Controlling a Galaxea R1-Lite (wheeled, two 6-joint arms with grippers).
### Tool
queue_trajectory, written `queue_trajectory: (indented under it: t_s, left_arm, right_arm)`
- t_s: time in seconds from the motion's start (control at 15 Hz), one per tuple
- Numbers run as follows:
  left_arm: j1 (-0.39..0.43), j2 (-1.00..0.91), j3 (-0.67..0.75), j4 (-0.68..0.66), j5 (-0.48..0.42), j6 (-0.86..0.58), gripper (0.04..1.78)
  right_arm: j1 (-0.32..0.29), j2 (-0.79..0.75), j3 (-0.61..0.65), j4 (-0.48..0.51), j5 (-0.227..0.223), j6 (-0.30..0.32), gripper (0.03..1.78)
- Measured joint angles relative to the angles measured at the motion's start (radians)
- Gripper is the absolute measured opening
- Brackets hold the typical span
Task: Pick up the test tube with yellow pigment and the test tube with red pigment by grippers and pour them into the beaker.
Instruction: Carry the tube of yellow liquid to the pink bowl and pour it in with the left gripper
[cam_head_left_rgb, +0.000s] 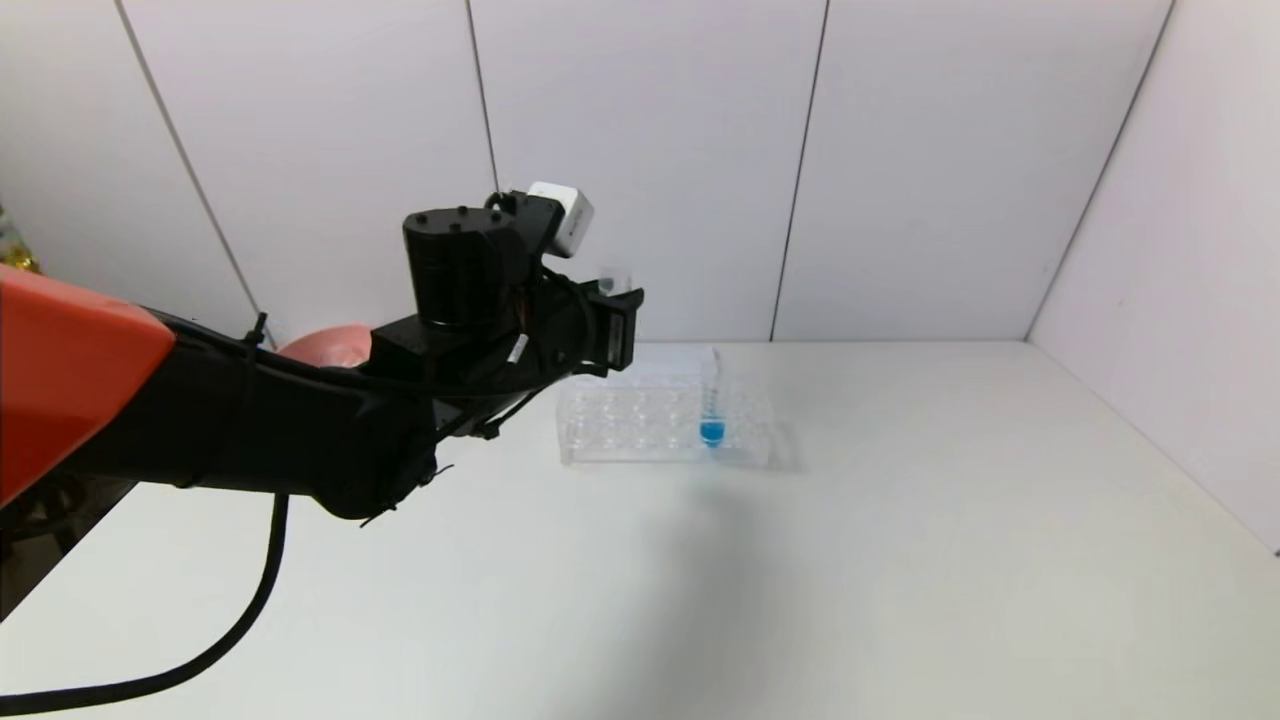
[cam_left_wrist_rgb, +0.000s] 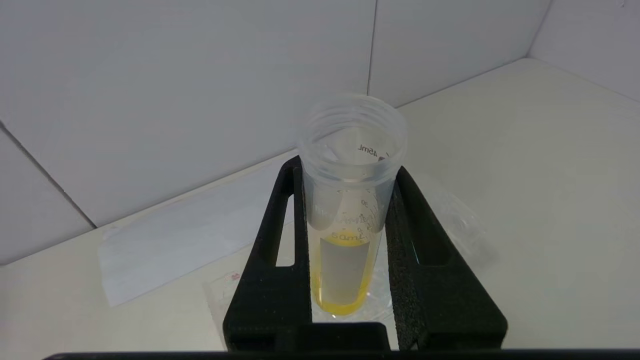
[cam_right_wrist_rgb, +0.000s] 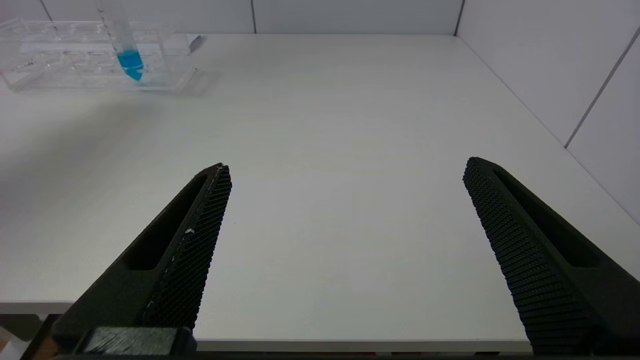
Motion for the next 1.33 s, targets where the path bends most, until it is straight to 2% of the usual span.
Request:
queue_trajectory:
  t_s: [0.47, 1.33]
  left_arm:
    - [0.042, -0.074, 0.036, 0.004, 0.063, 0.016, 0.45]
    - [0.236, -0.117, 0.103, -0.002, 0.091, 0.046, 0.45]
  right_arm:
    - [0.0, 0.0, 0.0, 0.0, 0.0, 0.0, 1.7]
    - [0.0, 0.0, 0.0, 0.0, 0.0, 0.0, 1.7]
